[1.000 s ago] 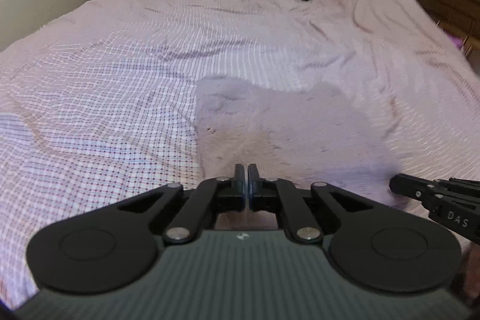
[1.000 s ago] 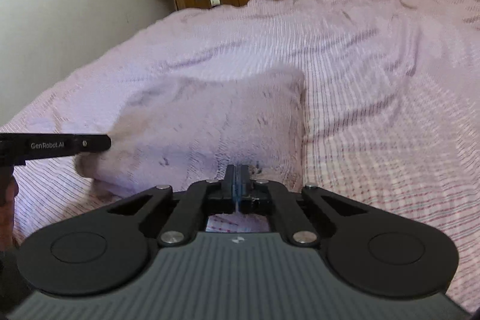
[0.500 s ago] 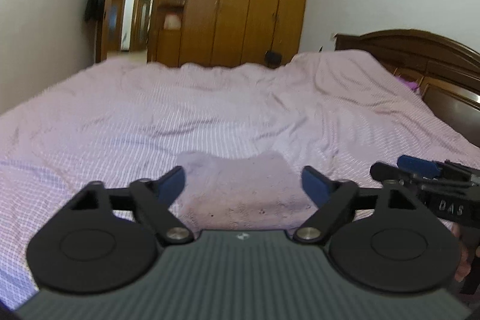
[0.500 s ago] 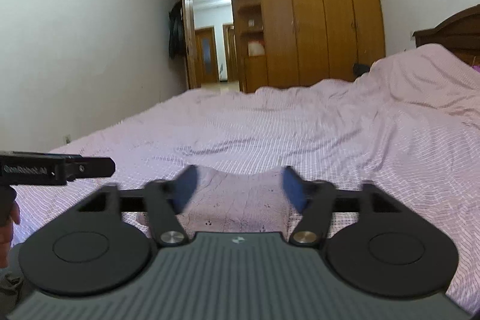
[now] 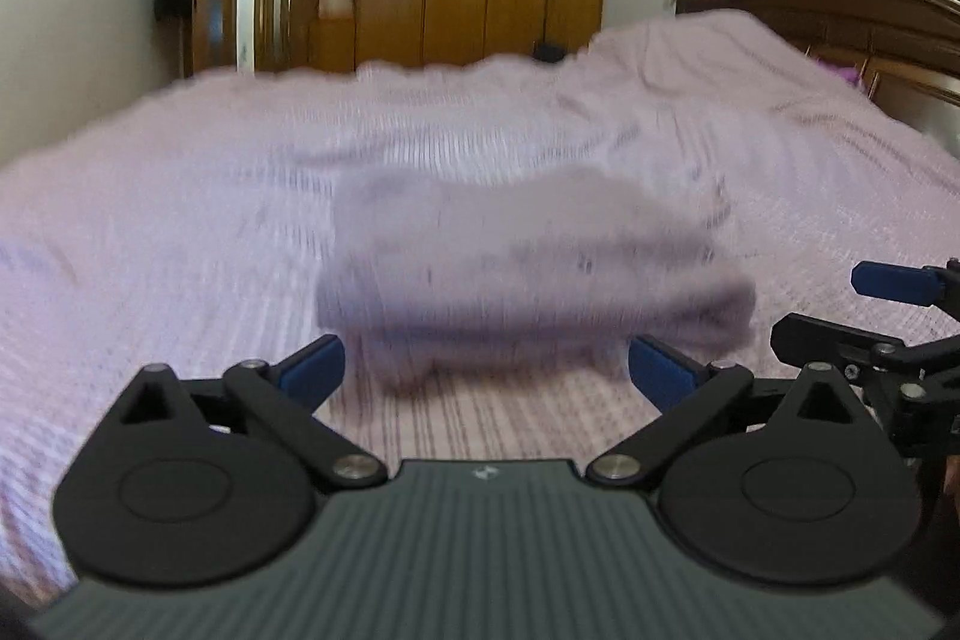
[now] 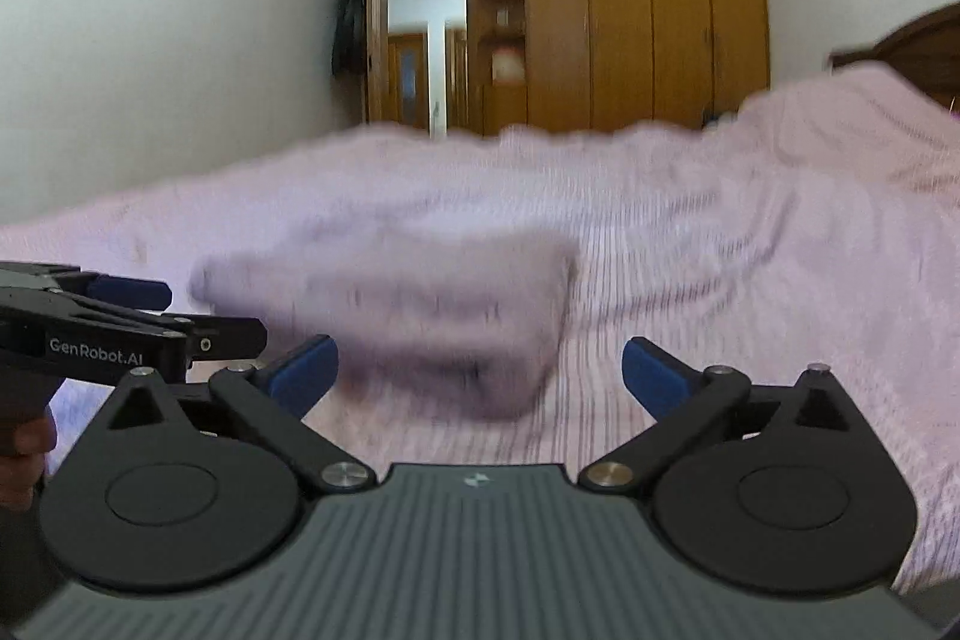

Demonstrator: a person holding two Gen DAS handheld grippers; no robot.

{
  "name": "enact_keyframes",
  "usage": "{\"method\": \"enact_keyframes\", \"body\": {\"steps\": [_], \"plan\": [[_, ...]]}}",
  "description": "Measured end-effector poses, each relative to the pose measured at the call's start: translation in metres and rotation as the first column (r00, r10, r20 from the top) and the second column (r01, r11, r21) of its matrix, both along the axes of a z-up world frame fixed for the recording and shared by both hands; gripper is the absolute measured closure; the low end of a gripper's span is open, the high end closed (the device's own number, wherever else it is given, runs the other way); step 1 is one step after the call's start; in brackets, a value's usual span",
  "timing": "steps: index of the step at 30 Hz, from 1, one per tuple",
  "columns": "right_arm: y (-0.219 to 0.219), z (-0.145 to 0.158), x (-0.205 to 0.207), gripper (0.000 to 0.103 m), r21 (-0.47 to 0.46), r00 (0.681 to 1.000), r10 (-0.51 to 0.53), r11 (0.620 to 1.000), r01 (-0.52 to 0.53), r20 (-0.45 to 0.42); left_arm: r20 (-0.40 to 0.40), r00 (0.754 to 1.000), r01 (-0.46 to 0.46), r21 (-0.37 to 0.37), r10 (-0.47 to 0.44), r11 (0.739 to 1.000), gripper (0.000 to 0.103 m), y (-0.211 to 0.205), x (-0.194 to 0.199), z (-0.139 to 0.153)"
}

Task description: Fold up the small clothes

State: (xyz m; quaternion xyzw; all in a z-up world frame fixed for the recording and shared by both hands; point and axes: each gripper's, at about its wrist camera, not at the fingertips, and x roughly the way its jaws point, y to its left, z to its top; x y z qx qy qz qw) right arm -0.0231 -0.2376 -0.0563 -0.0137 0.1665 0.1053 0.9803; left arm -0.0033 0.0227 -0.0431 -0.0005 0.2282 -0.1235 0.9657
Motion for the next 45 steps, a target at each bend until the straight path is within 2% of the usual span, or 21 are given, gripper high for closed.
{"method": "enact_keyframes", "body": {"steps": [4, 8, 12, 45], "plan": [[0.002, 0.001, -0.006, 0.000, 0.021, 1.000, 0.014, 1.000, -0.014, 0.026, 0.037, 0.999, -0.002, -0.024, 0.003, 1.000, 0.000, 0.001, 0.001, -0.002], [0.001, 0.000, -0.009, 0.000, 0.020, 1.000, 0.005, 1.000, -0.005, 0.015, 0.034, 0.999, -0.014, -0.002, 0.014, 1.000, 0.000, 0.002, -0.001, -0.007], [0.001, 0.001, -0.009, 0.000, 0.019, 1.000, -0.001, 1.000, 0.001, 0.011, 0.044, 0.999, -0.012, -0.018, 0.013, 1.000, 0.000, 0.004, -0.006, -0.006], [0.007, -0.002, -0.006, 0.000, -0.014, 0.999, 0.034, 0.999, -0.035, -0.028, 0.031, 0.999, 0.013, -0.017, -0.012, 1.000, 0.000, 0.009, -0.012, -0.004]]}}
